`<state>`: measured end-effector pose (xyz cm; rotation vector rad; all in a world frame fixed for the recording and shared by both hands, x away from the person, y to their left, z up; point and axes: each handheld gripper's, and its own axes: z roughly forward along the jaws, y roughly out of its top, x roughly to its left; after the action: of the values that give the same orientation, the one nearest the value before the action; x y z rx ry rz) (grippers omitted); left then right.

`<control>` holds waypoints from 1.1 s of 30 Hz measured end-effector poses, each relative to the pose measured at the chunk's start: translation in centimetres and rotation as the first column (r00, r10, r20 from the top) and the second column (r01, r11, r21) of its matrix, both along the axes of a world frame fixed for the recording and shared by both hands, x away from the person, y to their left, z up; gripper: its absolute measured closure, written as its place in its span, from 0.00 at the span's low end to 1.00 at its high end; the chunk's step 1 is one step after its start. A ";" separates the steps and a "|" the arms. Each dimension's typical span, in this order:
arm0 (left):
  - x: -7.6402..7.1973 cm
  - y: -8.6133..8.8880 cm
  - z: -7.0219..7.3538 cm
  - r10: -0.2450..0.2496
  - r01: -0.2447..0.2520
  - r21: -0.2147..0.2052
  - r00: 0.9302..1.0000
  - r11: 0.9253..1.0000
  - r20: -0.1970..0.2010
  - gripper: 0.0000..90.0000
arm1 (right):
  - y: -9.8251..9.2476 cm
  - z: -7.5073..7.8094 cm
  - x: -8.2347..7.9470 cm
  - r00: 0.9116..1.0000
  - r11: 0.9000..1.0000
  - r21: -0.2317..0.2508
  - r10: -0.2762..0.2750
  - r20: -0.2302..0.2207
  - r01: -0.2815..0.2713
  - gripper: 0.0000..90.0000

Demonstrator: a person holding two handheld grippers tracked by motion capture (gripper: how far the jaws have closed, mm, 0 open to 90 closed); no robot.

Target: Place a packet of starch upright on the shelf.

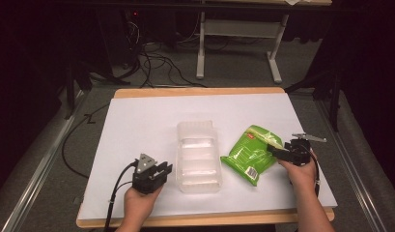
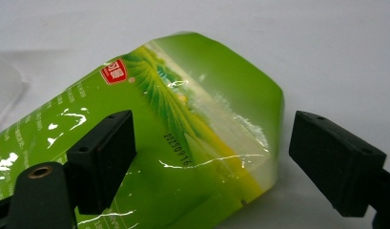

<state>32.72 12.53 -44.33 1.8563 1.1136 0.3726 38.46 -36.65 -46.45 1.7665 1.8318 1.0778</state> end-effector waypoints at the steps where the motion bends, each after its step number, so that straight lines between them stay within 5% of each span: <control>1: 0.2 0.6 0.1 0.007 -0.007 -0.009 1.000 1.000 -0.008 0.82 | 0.1 -0.1 0.1 1.000 1.000 -0.001 0.004 -0.001 -0.004 0.17; 4: 0.5 1.0 -0.3 0.013 -0.013 -0.011 0.999 1.000 -0.041 0.81 | 0.2 -0.3 0.4 1.000 0.999 0.037 0.004 -0.014 -0.004 0.17; 11: 0.4 0.3 -0.2 -0.013 0.013 0.000 1.000 1.000 -0.021 0.81 | 0.2 -1.2 0.7 0.998 0.990 0.140 0.033 -0.060 -0.025 0.20; 18: 0.4 0.3 -0.2 -0.015 0.015 -0.002 1.000 1.000 -0.022 0.81 | 0.1 -1.5 0.6 0.993 0.960 0.262 0.108 -0.042 -0.093 0.56; 20: 0.4 0.3 -0.2 -0.015 0.015 -0.002 1.000 1.000 -0.022 0.81 | 0.1 -1.5 0.6 0.993 0.958 0.271 0.113 -0.040 -0.098 0.56; 21: 0.4 0.3 -0.2 -0.020 0.020 -0.001 1.000 1.000 -0.023 0.81 | 0.1 -1.5 0.6 0.993 0.958 0.271 0.113 -0.040 -0.098 0.63; 22: 0.4 0.2 -0.2 -0.019 0.019 0.000 1.000 1.000 -0.023 0.81 | 0.3 -1.1 0.3 0.992 0.963 0.242 0.124 -0.009 -0.118 0.80; 24: 0.4 0.2 -0.3 -0.021 0.021 0.001 0.999 1.000 -0.024 0.81 | 0.7 -0.6 0.0 0.990 0.967 0.212 0.138 0.015 -0.138 0.88; 29: 0.4 0.2 -0.2 -0.024 0.024 0.000 1.000 1.000 -0.020 0.81 | 1.6 0.6 -0.6 0.986 0.972 0.172 0.148 0.077 -0.160 0.93; 30: 0.4 0.3 -0.2 -0.023 0.023 -0.003 1.000 1.000 -0.020 0.81 | 2.2 1.5 -1.0 0.979 0.972 0.153 0.159 0.125 -0.177 0.94; 33: 0.5 0.4 -0.1 -0.023 0.023 -0.011 1.000 1.000 -0.019 0.81 | 2.8 2.4 -1.5 0.970 0.972 0.139 0.166 0.176 -0.192 0.95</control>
<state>33.18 12.96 -44.40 1.8655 1.1041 0.3356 36.96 -33.83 -44.06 1.5624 1.8782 1.4258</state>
